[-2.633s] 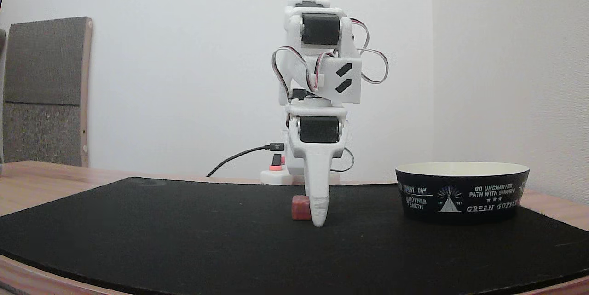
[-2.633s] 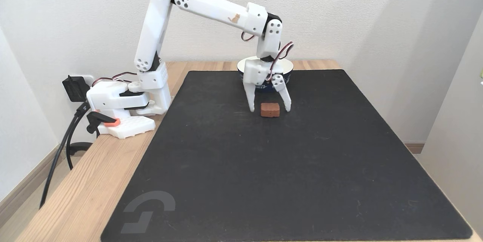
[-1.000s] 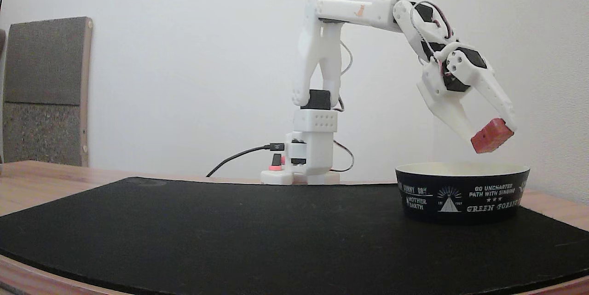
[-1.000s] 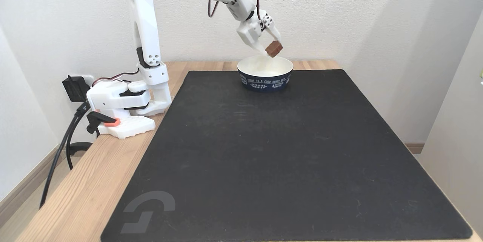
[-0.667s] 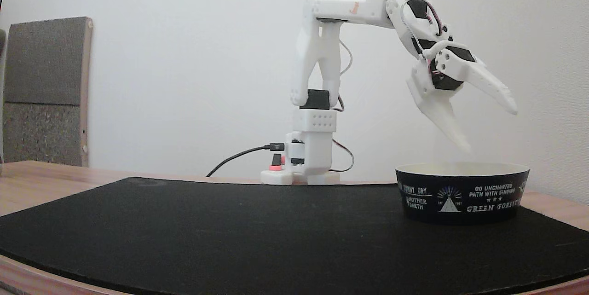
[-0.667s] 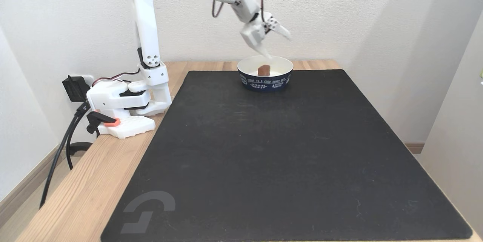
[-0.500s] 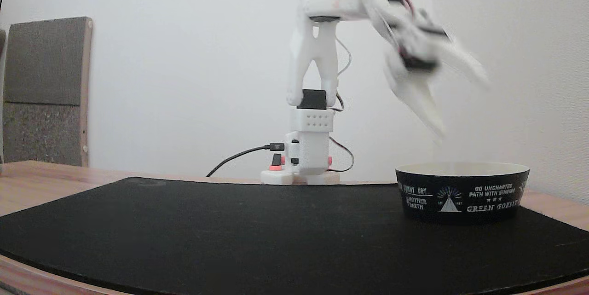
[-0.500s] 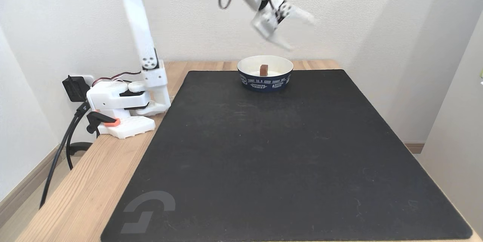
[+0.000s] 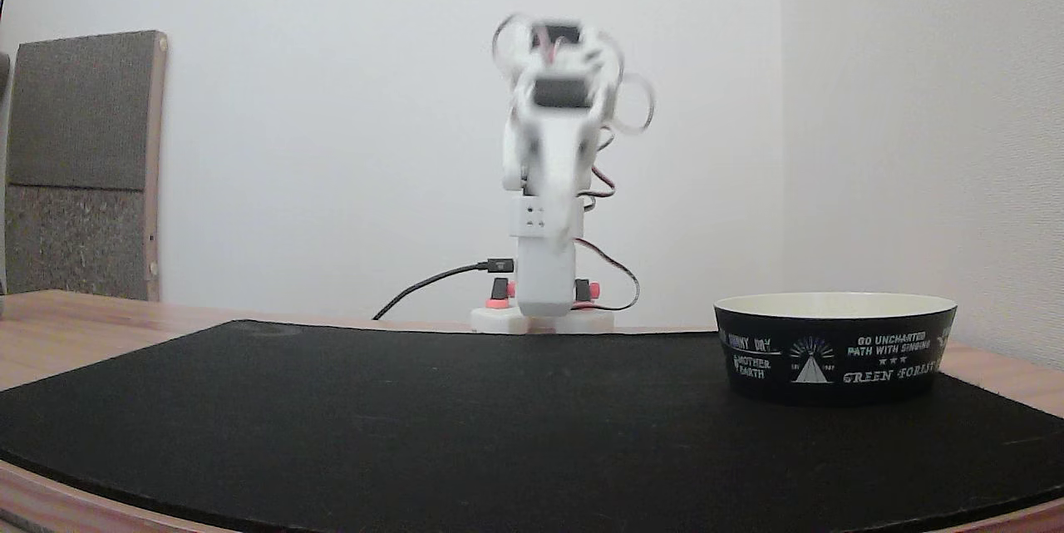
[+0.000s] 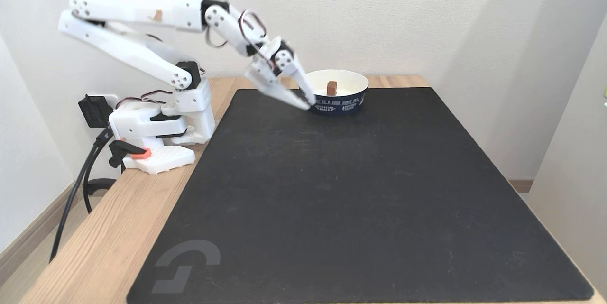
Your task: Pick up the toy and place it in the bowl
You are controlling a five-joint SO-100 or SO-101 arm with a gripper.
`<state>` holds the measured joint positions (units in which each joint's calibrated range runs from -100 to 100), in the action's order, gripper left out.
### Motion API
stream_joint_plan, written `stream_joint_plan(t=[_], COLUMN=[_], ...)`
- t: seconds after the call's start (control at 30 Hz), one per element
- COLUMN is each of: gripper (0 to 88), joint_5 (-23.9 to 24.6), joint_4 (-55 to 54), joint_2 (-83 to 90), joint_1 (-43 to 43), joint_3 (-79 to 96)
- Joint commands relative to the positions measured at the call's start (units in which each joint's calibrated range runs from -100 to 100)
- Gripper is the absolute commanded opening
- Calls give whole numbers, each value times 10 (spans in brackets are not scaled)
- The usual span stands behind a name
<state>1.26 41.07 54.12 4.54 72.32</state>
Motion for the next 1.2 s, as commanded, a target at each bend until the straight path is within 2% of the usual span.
stream_joint_plan(t=[0.0,0.13,0.3,1.17], gripper=[40,40,40,36], joint_5=[1,1,0,-1], joint_4=[-11,5,108,123], joint_2=[134,277,452,452], joint_1=[-1,0,0,-1], joint_3=[127,234,271,270])
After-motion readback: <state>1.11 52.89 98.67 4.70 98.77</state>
